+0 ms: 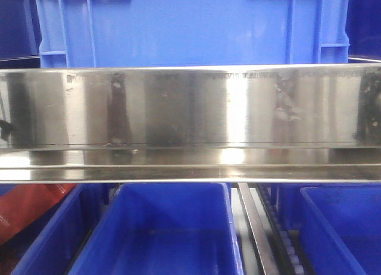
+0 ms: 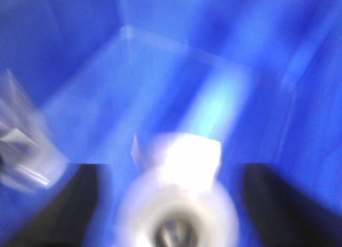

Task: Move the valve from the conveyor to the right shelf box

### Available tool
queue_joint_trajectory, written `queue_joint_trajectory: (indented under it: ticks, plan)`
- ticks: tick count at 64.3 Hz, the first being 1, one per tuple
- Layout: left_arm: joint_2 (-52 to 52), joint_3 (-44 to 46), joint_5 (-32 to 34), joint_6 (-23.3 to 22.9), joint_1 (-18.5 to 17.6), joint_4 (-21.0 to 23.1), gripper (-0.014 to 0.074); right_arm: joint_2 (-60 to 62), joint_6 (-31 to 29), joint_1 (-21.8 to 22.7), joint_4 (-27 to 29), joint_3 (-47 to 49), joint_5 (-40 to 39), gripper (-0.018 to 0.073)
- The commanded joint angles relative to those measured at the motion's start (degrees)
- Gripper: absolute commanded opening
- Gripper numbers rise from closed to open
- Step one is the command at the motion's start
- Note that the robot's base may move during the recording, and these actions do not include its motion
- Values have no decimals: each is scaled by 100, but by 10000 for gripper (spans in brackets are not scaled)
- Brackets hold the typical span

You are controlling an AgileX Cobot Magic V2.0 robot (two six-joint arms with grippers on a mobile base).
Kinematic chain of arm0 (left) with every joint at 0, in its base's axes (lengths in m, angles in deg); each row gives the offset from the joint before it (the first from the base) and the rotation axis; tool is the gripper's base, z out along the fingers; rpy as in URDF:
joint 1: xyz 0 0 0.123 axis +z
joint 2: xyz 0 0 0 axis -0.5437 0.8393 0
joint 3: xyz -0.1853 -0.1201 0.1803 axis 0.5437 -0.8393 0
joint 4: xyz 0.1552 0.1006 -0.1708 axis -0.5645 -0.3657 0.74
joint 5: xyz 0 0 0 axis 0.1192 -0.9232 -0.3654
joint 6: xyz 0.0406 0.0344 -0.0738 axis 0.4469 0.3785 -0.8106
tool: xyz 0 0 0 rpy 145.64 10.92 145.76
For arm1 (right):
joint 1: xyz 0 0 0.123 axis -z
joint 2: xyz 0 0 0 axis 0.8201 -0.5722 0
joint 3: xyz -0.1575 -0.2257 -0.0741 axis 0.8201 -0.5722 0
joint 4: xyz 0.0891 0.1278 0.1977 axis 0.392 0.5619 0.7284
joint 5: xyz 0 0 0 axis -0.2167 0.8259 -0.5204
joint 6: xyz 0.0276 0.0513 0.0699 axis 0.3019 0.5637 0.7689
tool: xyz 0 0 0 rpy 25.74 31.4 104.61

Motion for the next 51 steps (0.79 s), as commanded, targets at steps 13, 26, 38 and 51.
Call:
queue_joint_trajectory:
  ticks: [13, 26, 38, 51]
  plan:
    - [-274, 79, 72, -1, -28, 45, 593, 562, -40, -5, 7, 68, -136, 510]
    - [-952, 79, -49, -1, -4, -106, 475, 1263, -40, -5, 7, 68, -136, 208]
    - [-1654, 79, -301, -24, -4, -620, 127, 1955, -40, -5, -102, 57, -29, -155]
    - [-2549, -299, -592, -486, 359, -886, -111, 2782, -18, 81, -432, -592, -105, -158]
